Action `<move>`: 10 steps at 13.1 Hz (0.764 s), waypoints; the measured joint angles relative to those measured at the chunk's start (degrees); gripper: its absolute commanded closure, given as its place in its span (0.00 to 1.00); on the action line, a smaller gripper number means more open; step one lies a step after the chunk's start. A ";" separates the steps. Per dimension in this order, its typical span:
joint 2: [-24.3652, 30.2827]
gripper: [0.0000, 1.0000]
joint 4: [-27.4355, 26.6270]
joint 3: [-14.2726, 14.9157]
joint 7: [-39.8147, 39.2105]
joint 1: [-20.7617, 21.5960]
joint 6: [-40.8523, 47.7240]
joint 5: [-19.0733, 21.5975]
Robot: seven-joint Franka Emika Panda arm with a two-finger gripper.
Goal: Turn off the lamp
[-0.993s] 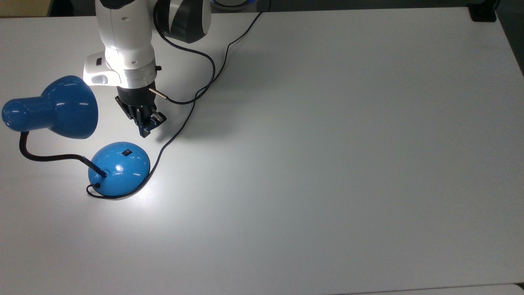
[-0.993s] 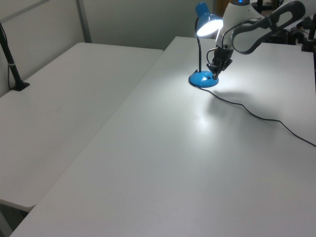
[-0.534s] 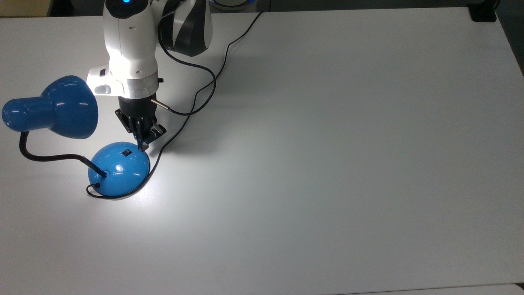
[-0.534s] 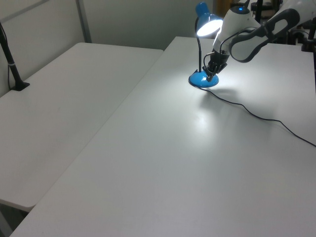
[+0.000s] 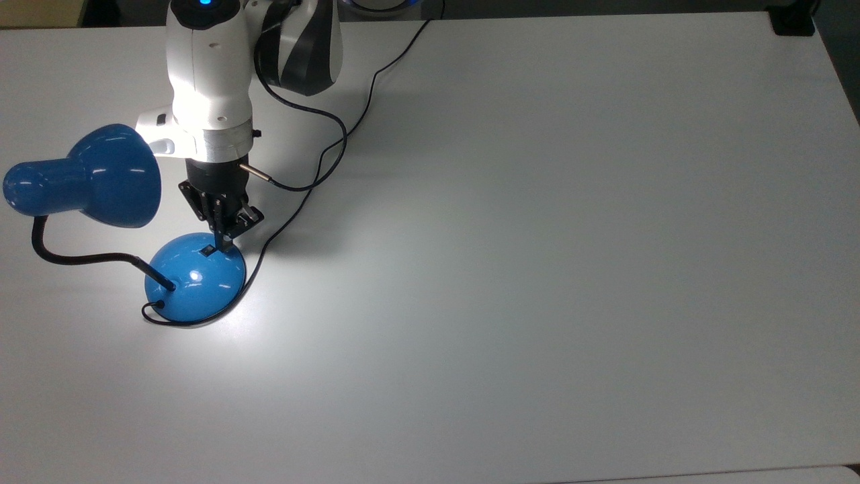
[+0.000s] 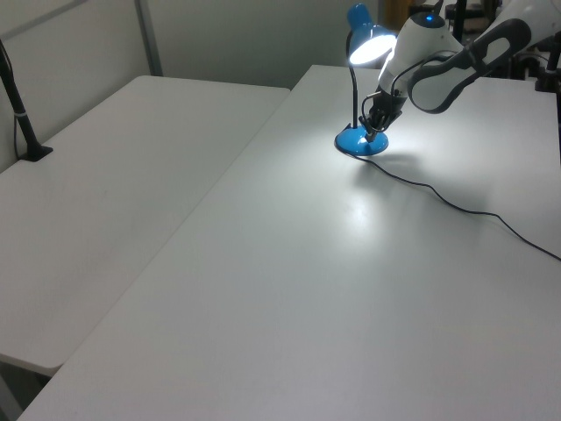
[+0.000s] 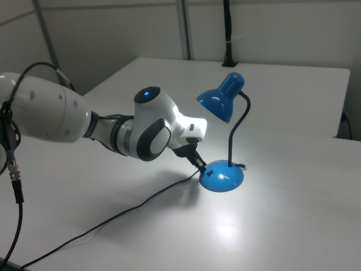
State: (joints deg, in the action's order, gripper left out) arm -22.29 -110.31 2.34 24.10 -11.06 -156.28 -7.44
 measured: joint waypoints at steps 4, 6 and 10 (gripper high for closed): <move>-0.01 1.00 0.00 0.92 0.00 -0.26 0.00 -1.29; -0.07 1.00 0.00 0.94 0.00 -0.32 0.00 -1.44; -0.56 1.00 0.01 0.94 0.00 -0.31 0.00 -1.56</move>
State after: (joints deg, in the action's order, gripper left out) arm -22.85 -110.30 3.27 24.10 -11.38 -156.28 -9.00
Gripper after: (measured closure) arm 0.991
